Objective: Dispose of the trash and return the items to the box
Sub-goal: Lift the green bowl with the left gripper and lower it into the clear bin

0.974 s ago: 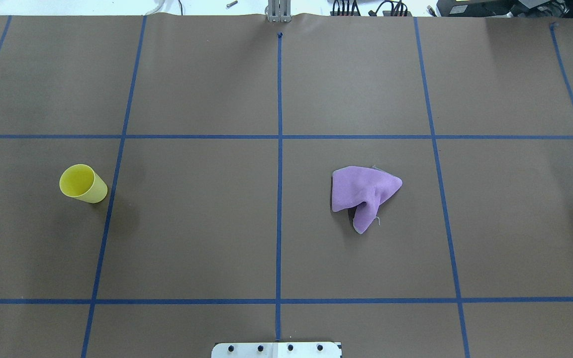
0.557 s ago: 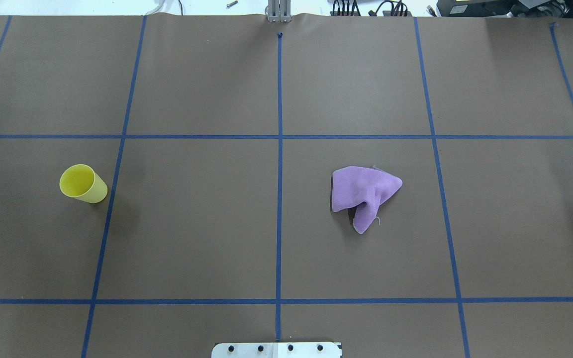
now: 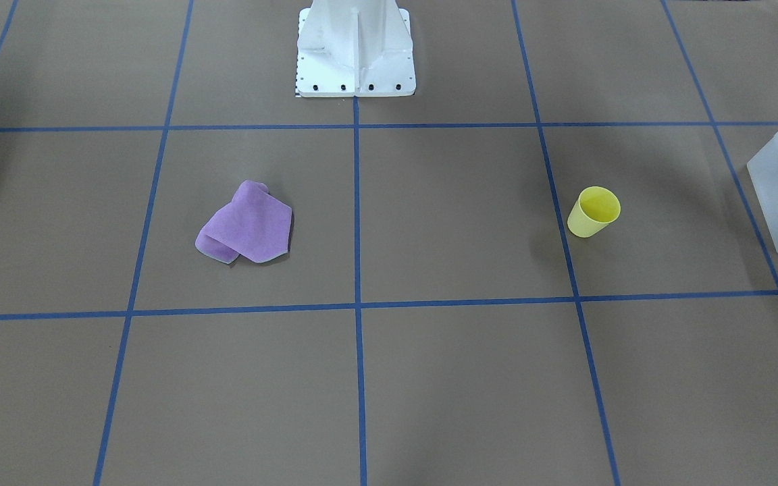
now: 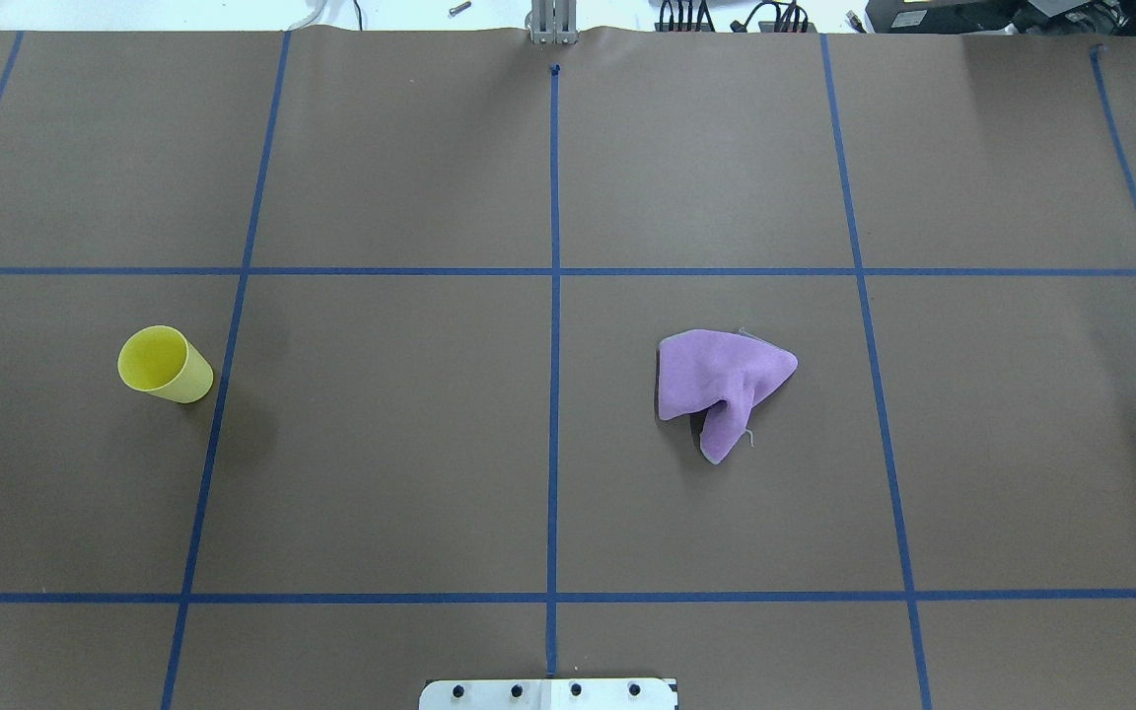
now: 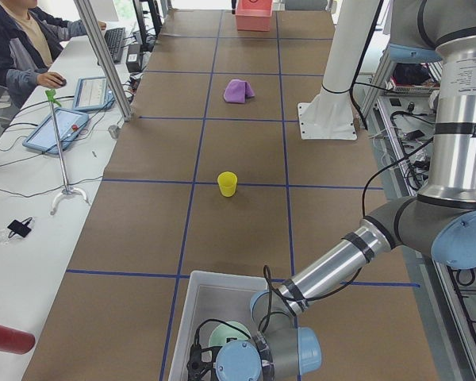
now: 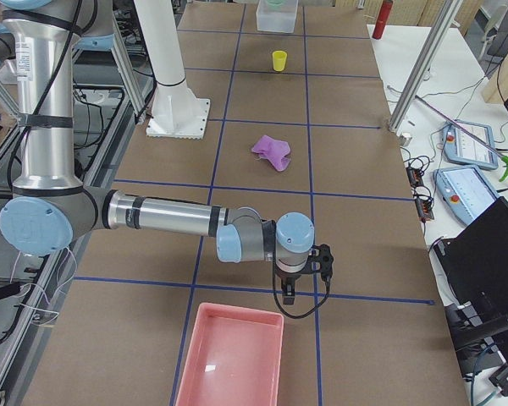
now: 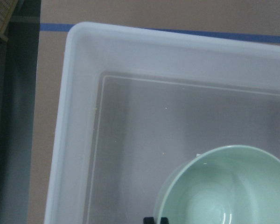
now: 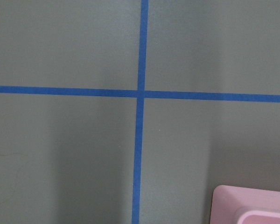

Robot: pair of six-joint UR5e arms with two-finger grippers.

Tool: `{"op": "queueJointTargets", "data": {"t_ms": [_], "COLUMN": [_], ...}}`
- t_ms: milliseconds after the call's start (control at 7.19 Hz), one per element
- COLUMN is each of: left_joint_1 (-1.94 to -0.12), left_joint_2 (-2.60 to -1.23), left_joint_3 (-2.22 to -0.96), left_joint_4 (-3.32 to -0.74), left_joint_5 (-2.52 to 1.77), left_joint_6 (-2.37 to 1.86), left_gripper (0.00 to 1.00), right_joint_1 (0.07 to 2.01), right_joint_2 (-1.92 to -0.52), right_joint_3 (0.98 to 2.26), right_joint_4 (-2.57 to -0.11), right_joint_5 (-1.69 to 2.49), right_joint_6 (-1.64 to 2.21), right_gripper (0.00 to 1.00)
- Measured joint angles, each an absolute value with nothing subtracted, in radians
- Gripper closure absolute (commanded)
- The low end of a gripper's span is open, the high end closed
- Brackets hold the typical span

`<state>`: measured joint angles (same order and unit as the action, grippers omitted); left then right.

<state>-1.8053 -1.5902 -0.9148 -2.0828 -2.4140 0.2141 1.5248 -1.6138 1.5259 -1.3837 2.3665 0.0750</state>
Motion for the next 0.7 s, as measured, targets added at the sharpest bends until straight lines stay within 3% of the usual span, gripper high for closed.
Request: {"op": "queueJointTargets", "data": {"t_ms": [696], "left_joint_1": [-1.780], "left_joint_2": [-1.619], "left_joint_3": [-0.850], "left_joint_4": [-2.116], "left_joint_5": [-2.421], "left_joint_6": [0.152], "left_gripper": [1.00], "right_joint_1": [1.525], "right_joint_2": [-1.619], "right_joint_3": [1.524], "right_joint_4": [-1.384], "right_joint_5": [2.367], "right_joint_6": [0.077], "right_gripper": [0.00]}}
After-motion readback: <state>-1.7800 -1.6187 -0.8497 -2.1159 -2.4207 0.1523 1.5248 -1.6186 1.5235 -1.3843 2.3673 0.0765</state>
